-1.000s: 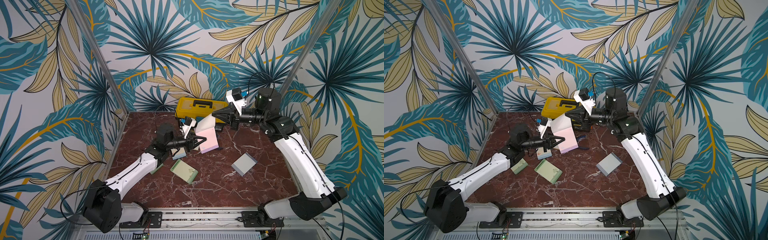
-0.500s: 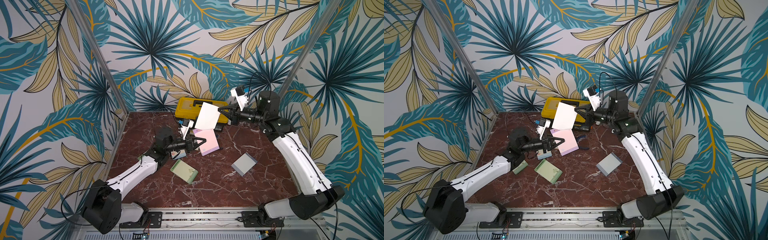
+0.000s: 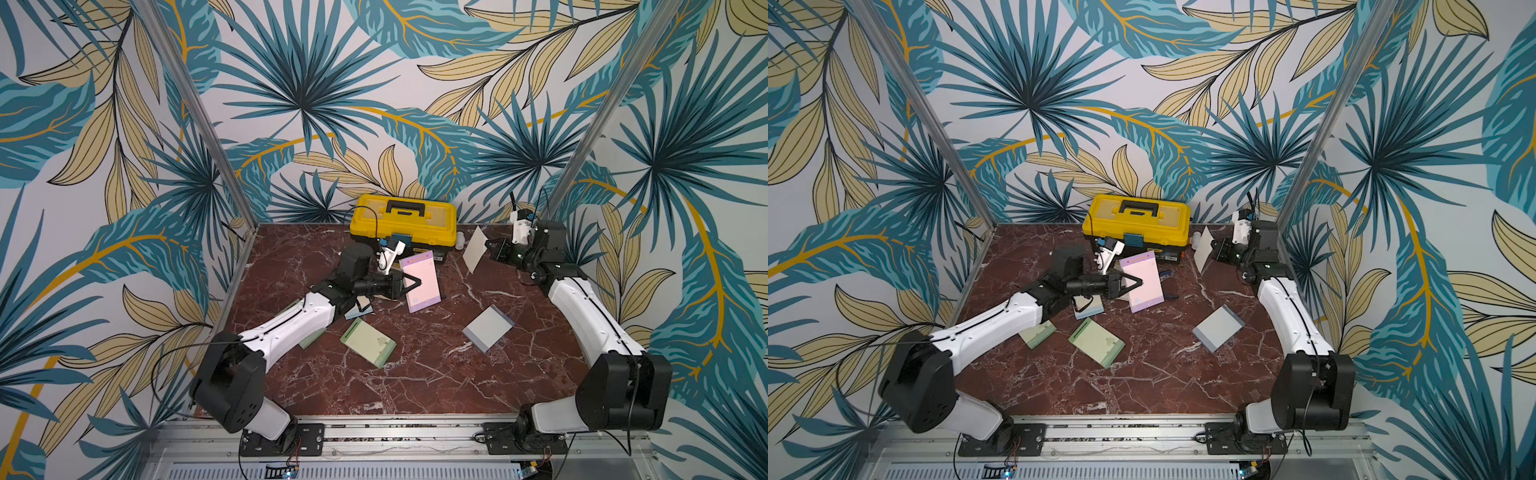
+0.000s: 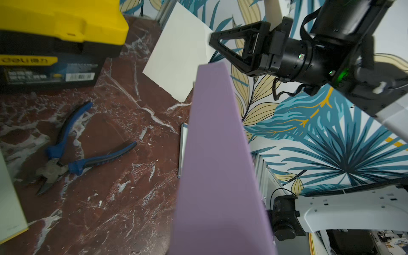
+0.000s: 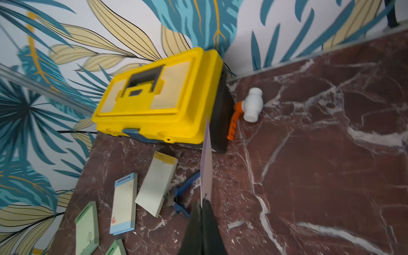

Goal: Tear off pages from different memo pads
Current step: Tear off the paper from the memo pad, then place the paper at the center of the board, then place the memo pad at the center of the board.

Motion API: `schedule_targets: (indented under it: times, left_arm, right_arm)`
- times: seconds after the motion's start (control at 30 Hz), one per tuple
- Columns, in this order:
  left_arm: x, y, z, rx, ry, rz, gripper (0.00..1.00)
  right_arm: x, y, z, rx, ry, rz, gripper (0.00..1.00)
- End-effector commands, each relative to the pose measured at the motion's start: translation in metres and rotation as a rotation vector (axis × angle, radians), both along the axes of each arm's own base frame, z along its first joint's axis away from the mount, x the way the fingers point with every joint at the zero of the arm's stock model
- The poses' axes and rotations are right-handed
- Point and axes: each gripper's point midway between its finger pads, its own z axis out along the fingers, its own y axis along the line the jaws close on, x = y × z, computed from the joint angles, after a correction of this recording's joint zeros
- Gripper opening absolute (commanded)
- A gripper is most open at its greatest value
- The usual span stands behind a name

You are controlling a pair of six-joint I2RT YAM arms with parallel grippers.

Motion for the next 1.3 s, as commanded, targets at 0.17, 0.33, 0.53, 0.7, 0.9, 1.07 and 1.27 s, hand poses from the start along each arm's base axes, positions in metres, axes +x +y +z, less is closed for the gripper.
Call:
schedule_targets:
  times: [0.17, 0.33, 0.53, 0.7, 0.9, 1.07, 1.27]
  left_arm:
    - [0.023, -0.031, 0.008, 0.03, -0.002, 0.022, 0.0]
    - [0.018, -0.03, 0.01, 0.032, 0.004, 0.007, 0.0]
    - [0.014, -0.03, 0.0, 0.042, 0.036, -0.002, 0.0]
    - [0.026, -0.048, -0.012, 0.047, 0.081, 0.011, 0.0]
    - [0.054, -0.083, -0.019, 0.01, 0.11, 0.023, 0.0]
    - [0.085, -0.11, -0.042, -0.017, 0.129, 0.039, 0.0]
    - [0.109, -0.139, -0.089, -0.059, 0.232, 0.036, 0.0]
  right_arm:
    - [-0.004, 0.012, -0.089, 0.134, 0.351, 0.006, 0.0]
    - [0.009, 0.024, -0.095, 0.211, 0.323, 0.048, 0.0]
    - [0.032, -0.026, -0.119, 0.082, 0.366, -0.139, 0.2]
    - [0.044, -0.047, -0.114, 0.033, 0.387, -0.193, 0.82]
    - [-0.003, -0.047, -0.082, 0.01, 0.341, -0.217, 0.91]
    - [-0.05, -0.035, -0.073, 0.052, 0.35, -0.201, 0.83]
    - [-0.087, -0.032, -0.068, 0.045, 0.348, -0.203, 0.83]
